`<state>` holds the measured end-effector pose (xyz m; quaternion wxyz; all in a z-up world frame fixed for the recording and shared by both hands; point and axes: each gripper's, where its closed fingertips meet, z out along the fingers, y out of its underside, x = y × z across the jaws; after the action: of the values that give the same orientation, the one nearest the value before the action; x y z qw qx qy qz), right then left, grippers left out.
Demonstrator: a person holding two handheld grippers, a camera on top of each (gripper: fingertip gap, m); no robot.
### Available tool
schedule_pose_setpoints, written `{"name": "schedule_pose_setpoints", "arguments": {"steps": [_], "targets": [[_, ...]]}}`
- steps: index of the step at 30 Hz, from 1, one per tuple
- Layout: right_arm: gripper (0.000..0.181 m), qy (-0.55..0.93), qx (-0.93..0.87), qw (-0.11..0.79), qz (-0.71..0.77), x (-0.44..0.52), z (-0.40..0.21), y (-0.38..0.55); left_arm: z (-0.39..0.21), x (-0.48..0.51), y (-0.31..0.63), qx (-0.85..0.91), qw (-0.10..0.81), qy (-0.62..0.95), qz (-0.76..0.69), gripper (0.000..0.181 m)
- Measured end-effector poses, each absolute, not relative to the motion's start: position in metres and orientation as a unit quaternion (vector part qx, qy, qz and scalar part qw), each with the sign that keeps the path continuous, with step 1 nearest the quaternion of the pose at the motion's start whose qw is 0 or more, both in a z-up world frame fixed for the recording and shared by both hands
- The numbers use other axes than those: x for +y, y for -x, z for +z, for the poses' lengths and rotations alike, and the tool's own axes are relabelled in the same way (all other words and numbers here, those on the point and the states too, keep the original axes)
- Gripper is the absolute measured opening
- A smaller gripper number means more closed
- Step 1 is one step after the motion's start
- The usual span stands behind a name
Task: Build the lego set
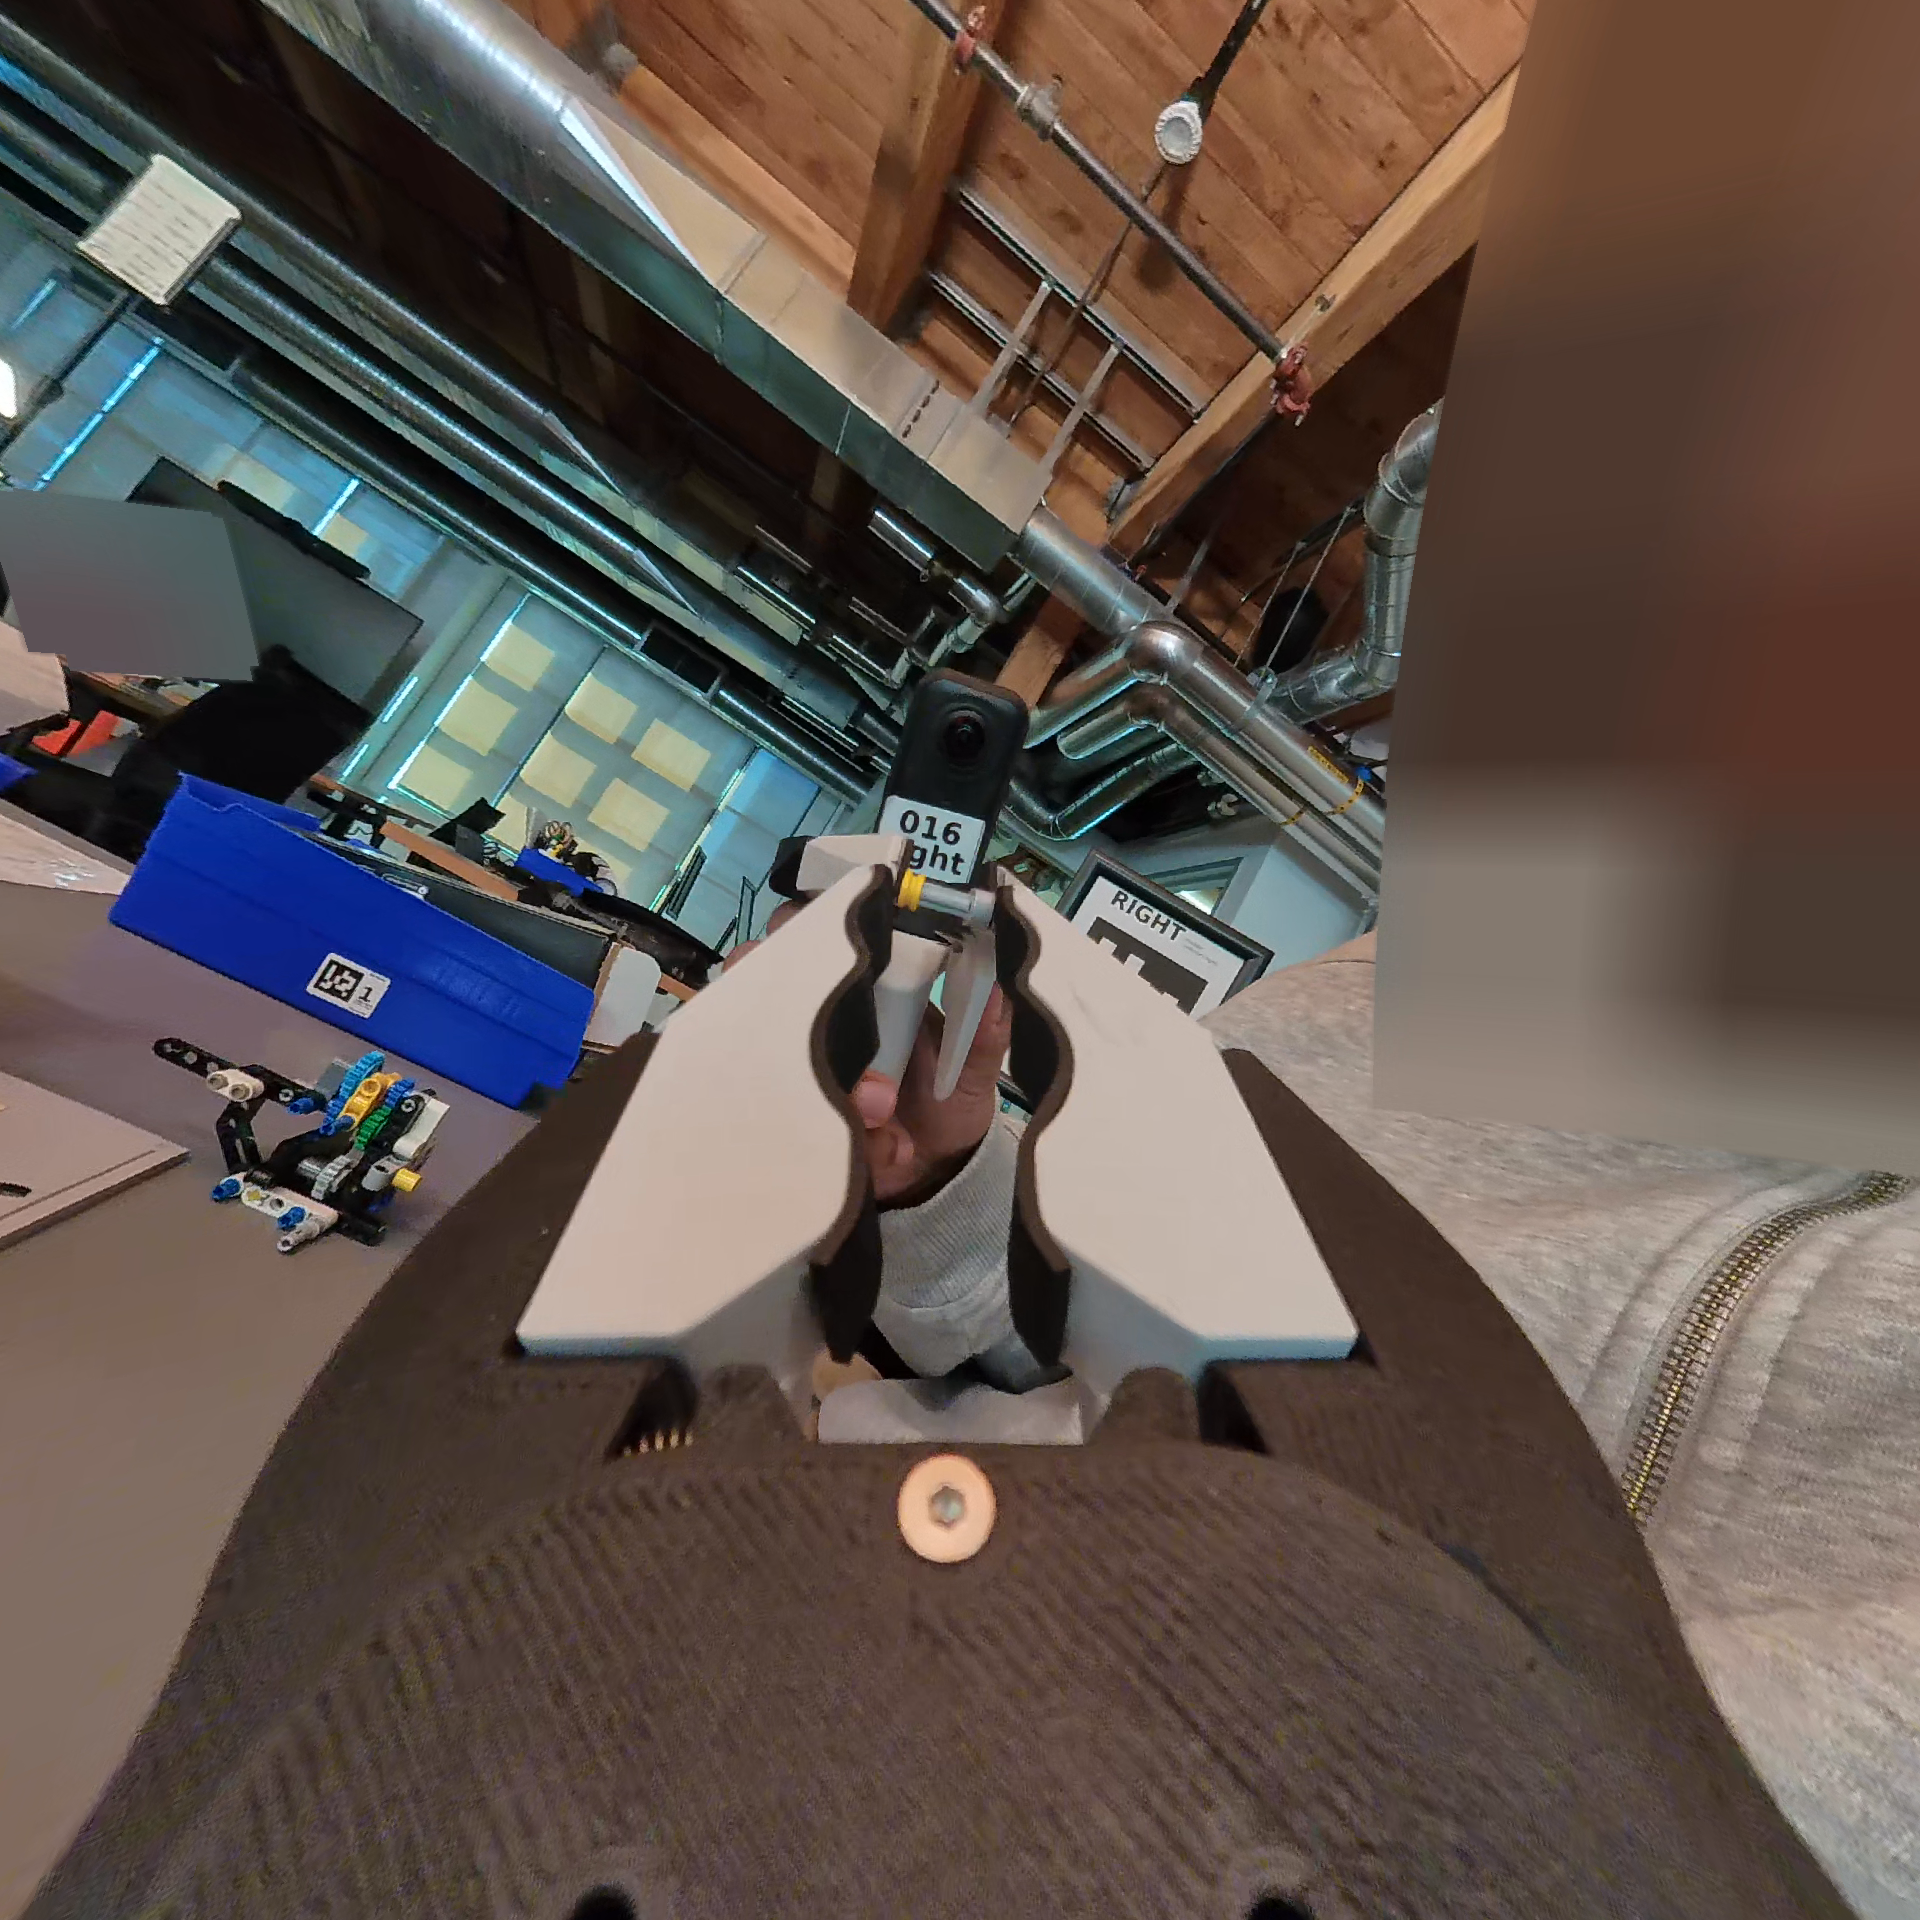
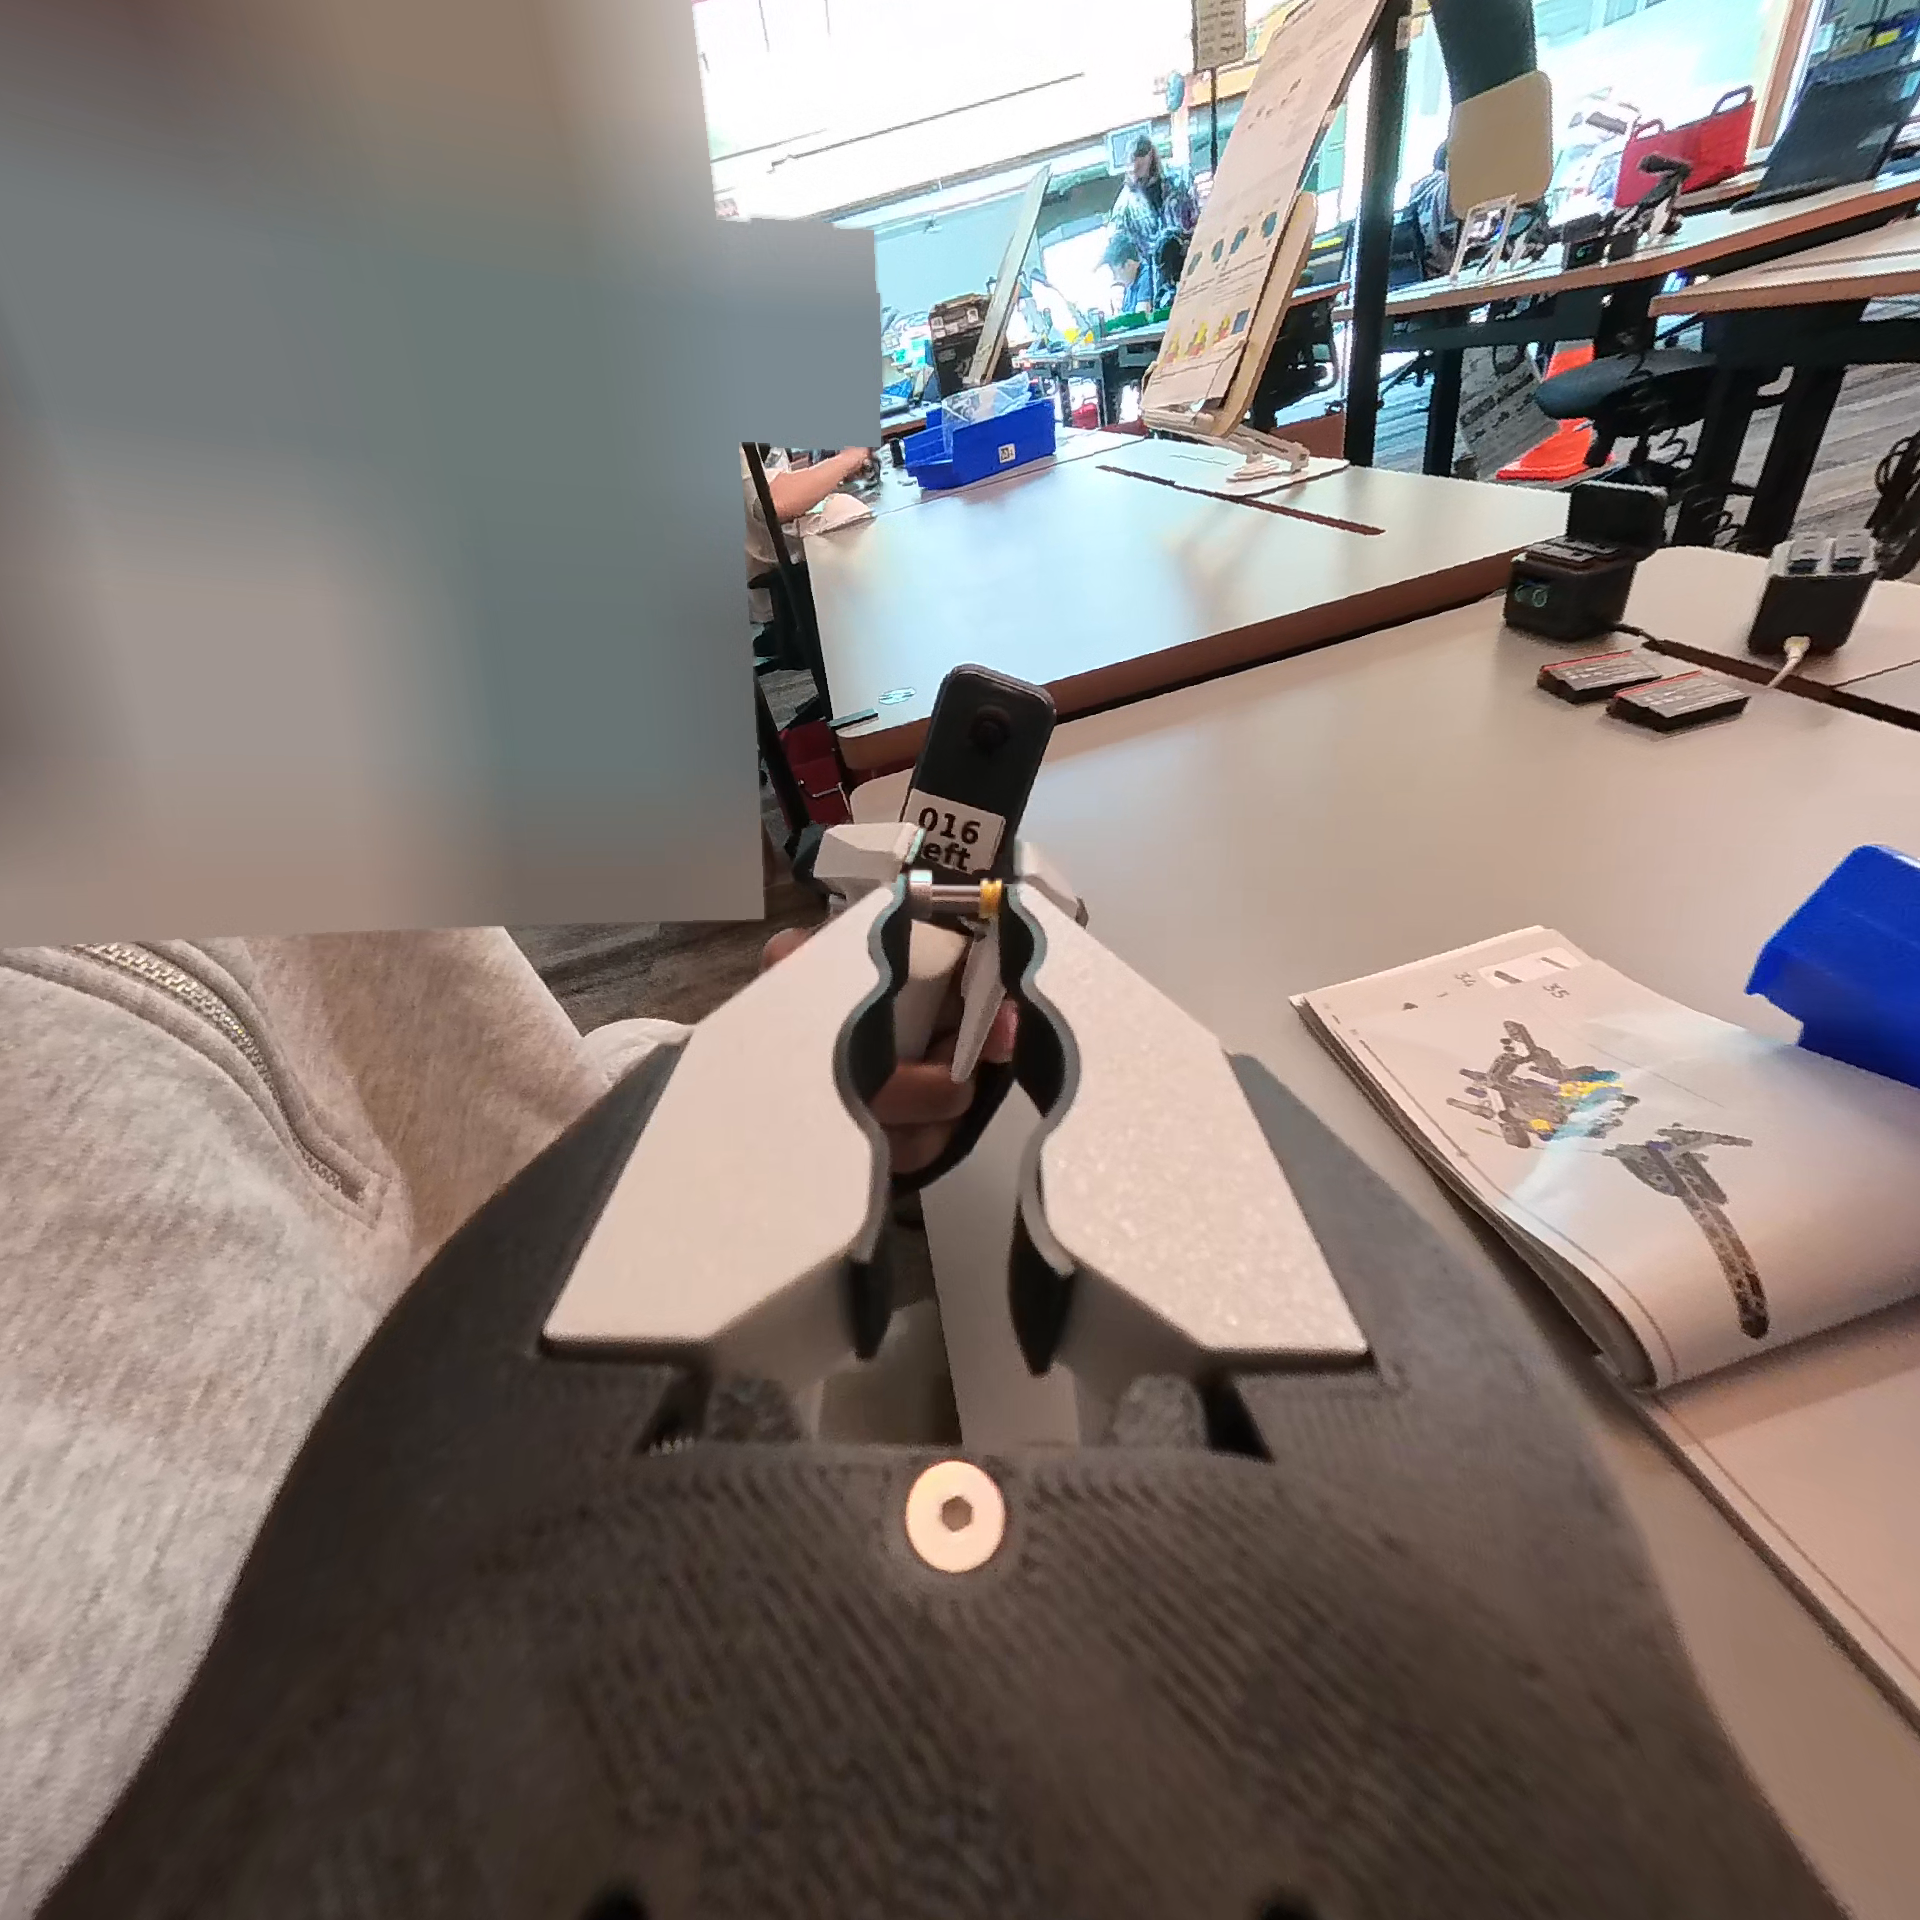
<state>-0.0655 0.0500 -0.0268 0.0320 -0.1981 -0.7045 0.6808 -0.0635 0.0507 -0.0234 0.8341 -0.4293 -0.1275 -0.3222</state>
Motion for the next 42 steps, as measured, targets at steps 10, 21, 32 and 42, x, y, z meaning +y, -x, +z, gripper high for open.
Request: {"name": "schedule_pose_setpoints", "arguments": {"steps": [10, 21, 32, 42], "targets": [[0.015, 0.206, -0.699, 0.015, 0.684, 0.0505, -0.0271, 0.0665, -0.024, 0.0531, 0.0618, -0.125, 0.831, 0.437, -0.321, 0.02], [0.015, 0.213, -0.685, -0.01, 0.697, 0.052, -0.026, 0.065, -0.0236, 0.0548, 0.0612, -0.128, 0.831, 0.441, -0.315, 0.014], [0.015, 0.212, -0.683, -0.015, 0.699, 0.0527, -0.0261, 0.0646, -0.0236, 0.0555, 0.0604, -0.127, 0.829, 0.443, -0.317, 0.013], [0.013, 0.207, -0.688, -0.011, 0.696, 0.0528, -0.0269, 0.0637, -0.024, 0.0557, 0.0596, -0.125, 0.828, 0.446, -0.316, 0.012]]}}
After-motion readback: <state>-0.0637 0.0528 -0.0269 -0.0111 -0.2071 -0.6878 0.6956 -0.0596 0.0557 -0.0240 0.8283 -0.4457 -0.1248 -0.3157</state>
